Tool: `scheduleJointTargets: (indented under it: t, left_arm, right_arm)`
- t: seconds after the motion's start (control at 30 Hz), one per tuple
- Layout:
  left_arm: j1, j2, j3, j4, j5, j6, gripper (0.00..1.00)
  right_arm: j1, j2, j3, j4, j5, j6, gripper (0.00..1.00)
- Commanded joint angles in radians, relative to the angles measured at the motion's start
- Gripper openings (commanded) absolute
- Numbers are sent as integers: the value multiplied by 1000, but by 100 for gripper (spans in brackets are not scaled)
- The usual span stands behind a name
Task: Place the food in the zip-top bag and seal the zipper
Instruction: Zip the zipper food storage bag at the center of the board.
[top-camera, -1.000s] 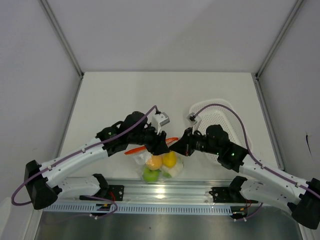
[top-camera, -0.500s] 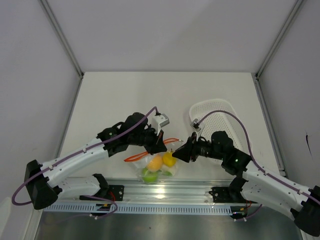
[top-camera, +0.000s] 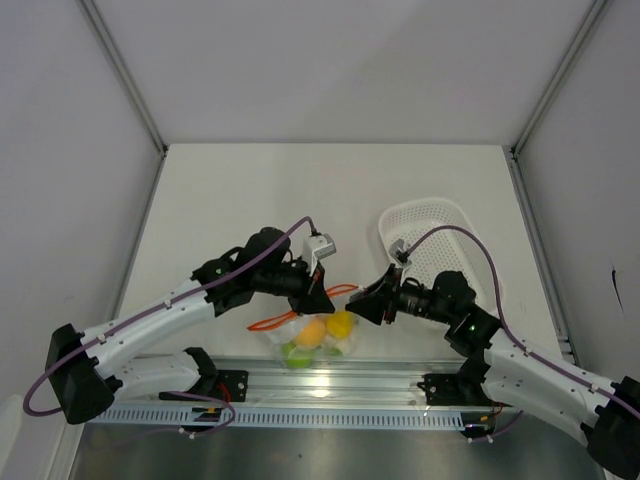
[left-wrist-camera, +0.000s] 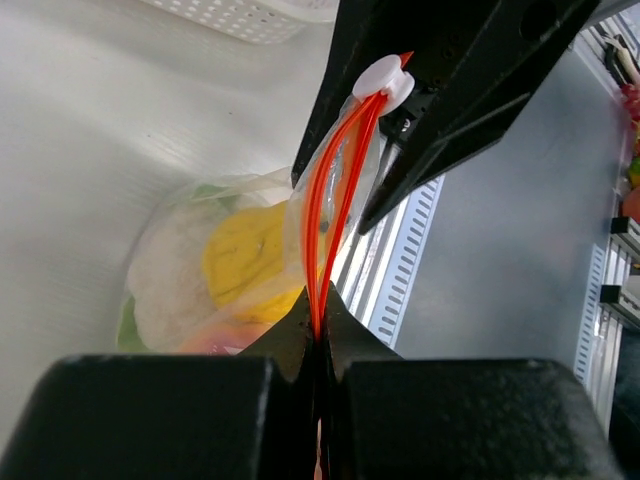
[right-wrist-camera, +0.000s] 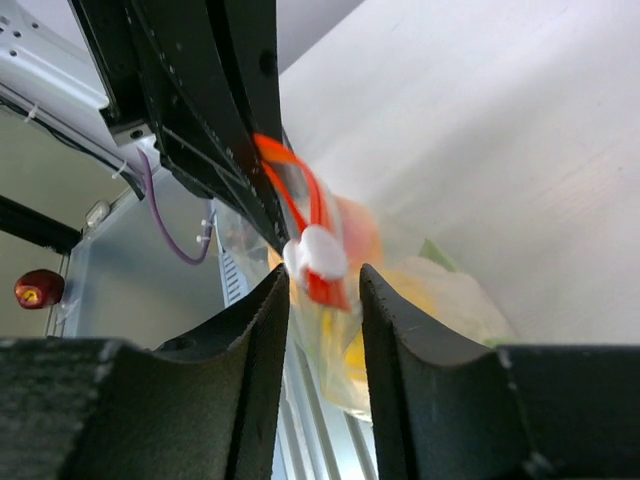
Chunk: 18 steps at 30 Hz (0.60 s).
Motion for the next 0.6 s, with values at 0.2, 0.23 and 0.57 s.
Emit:
scheduleJointTargets:
  t: [0.2, 0.23, 0.57]
  left_arm:
    - [28, -30, -19, 69, 135, -26, 1]
    - [33, -36, -19, 71, 136, -28, 7]
    - [39, -83, 25, 141, 49, -43, 66]
  right_arm:
    - [-60, 31, -16, 166, -77, -24, 0]
    - [-60, 31, -21, 172, -92, -21, 0]
    - [-60, 30, -62, 241, -111, 47, 0]
